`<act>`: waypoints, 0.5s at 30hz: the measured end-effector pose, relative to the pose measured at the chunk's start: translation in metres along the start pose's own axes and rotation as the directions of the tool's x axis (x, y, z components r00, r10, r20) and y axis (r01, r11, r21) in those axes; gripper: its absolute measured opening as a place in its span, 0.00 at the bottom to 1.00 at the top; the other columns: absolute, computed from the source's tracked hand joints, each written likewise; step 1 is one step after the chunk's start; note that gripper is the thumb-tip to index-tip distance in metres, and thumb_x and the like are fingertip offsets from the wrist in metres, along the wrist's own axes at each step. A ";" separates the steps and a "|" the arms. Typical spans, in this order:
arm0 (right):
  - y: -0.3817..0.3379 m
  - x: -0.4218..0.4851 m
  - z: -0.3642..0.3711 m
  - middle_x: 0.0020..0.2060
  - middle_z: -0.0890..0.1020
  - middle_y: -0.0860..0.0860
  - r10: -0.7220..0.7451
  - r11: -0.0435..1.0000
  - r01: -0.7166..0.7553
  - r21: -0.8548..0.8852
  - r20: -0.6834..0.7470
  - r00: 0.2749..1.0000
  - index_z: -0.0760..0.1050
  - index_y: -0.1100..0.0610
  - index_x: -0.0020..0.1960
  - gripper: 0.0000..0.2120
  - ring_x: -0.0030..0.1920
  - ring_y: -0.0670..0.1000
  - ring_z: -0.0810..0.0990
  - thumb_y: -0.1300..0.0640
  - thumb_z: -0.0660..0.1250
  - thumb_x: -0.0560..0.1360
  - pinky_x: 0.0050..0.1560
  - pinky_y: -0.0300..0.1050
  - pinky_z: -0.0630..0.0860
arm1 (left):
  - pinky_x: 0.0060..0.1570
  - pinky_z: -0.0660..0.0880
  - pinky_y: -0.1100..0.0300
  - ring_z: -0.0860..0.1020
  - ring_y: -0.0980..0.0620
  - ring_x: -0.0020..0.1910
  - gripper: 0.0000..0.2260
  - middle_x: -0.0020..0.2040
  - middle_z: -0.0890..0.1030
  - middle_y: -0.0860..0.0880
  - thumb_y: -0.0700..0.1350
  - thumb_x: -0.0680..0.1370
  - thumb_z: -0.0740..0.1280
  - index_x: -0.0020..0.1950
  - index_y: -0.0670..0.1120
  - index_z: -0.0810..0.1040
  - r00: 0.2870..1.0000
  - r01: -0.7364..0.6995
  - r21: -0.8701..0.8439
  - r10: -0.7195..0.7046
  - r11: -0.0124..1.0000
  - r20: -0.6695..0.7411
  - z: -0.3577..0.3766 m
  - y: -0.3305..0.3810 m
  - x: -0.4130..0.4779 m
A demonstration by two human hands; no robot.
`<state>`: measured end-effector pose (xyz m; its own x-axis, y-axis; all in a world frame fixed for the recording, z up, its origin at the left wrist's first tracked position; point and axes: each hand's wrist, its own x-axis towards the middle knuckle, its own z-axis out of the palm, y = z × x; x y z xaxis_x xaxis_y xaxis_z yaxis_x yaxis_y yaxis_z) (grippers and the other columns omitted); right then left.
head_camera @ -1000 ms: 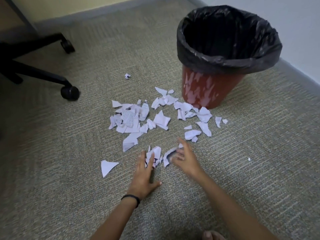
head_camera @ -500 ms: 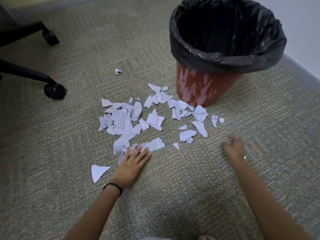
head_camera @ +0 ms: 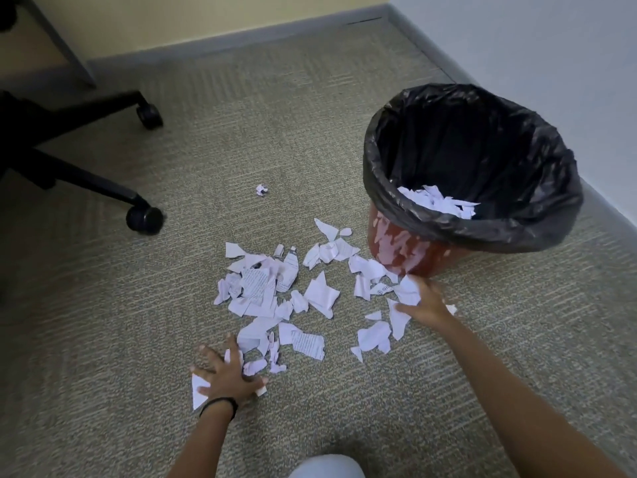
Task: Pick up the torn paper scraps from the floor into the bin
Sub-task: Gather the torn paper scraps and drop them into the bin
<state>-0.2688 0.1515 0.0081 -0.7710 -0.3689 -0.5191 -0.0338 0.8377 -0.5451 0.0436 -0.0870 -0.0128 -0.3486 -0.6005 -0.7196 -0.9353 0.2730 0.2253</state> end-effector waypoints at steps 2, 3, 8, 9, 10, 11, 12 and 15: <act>-0.007 0.009 0.012 0.73 0.58 0.59 -0.047 0.986 0.063 -0.153 0.108 0.993 0.55 0.47 0.74 0.44 0.72 0.61 0.59 0.46 0.75 0.66 0.68 0.53 0.65 | 0.66 0.53 0.29 0.33 0.26 0.70 0.52 0.71 0.24 0.38 0.58 0.70 0.73 0.75 0.54 0.33 1.000 -0.004 0.013 0.004 1.000 0.015 0.000 0.001 0.005; -0.013 0.013 0.017 0.73 0.56 0.59 -0.058 0.969 0.093 -0.228 0.153 0.987 0.54 0.44 0.74 0.44 0.72 0.62 0.57 0.45 0.75 0.66 0.68 0.55 0.65 | 0.65 0.53 0.29 0.33 0.26 0.69 0.52 0.70 0.24 0.37 0.58 0.70 0.72 0.75 0.54 0.34 1.000 -0.002 0.024 0.002 1.000 0.017 0.000 0.001 0.006; -0.051 0.020 0.037 0.74 0.48 0.59 -0.191 0.874 0.309 -0.375 0.320 0.928 0.50 0.42 0.75 0.47 0.73 0.63 0.56 0.45 0.75 0.65 0.69 0.54 0.65 | 0.66 0.55 0.29 0.32 0.24 0.68 0.51 0.69 0.23 0.36 0.58 0.71 0.71 0.75 0.53 0.32 1.000 0.020 0.051 -0.021 0.999 0.023 0.002 0.002 0.010; -0.059 0.020 0.042 0.74 0.47 0.59 -0.189 0.858 0.327 -0.397 0.348 0.918 0.49 0.42 0.75 0.47 0.73 0.63 0.57 0.46 0.75 0.65 0.68 0.54 0.66 | 0.66 0.56 0.30 0.32 0.24 0.68 0.51 0.69 0.23 0.36 0.58 0.72 0.71 0.75 0.53 0.32 0.999 0.029 0.059 -0.031 0.998 0.027 0.003 0.003 0.011; -0.066 0.021 0.048 0.74 0.47 0.59 -0.189 0.839 0.341 -0.423 0.361 0.913 0.49 0.42 0.75 0.47 0.72 0.64 0.58 0.47 0.75 0.66 0.67 0.55 0.67 | 0.66 0.57 0.30 0.33 0.24 0.68 0.50 0.69 0.23 0.35 0.57 0.72 0.70 0.75 0.53 0.32 0.999 0.035 0.065 -0.037 0.997 0.024 0.003 0.003 0.012; -0.073 0.021 0.053 0.74 0.46 0.59 -0.184 0.804 0.362 -0.473 0.380 0.906 0.49 0.42 0.75 0.45 0.72 0.65 0.58 0.48 0.74 0.67 0.66 0.54 0.68 | 0.66 0.57 0.30 0.34 0.23 0.68 0.50 0.69 0.23 0.35 0.57 0.72 0.70 0.75 0.53 0.32 0.999 0.038 0.076 -0.040 0.996 0.027 0.002 0.005 0.013; -0.079 0.018 0.058 0.74 0.47 0.59 -0.197 0.751 0.403 -0.523 0.405 0.893 0.50 0.42 0.75 0.43 0.71 0.65 0.58 0.49 0.73 0.68 0.64 0.54 0.69 | 0.66 0.57 0.31 0.34 0.23 0.69 0.49 0.69 0.24 0.35 0.57 0.72 0.70 0.76 0.52 0.33 0.999 0.040 0.091 -0.043 0.995 0.030 0.001 0.006 0.012; -0.086 0.013 0.067 0.74 0.50 0.59 -0.268 0.618 0.467 -0.632 0.389 0.881 0.56 0.46 0.74 0.35 0.70 0.65 0.60 0.56 0.69 0.72 0.57 0.53 0.74 | 0.67 0.57 0.31 0.35 0.23 0.68 0.49 0.69 0.24 0.35 0.57 0.73 0.70 0.76 0.52 0.34 0.996 0.052 0.104 -0.059 0.993 0.066 -0.002 0.008 0.011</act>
<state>-0.2332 0.0478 0.0048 -0.4231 -0.7064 -0.5675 -0.7831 0.6002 -0.1632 0.0321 -0.0926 -0.0180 -0.2881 -0.5649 -0.7733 -0.9407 0.3180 0.1182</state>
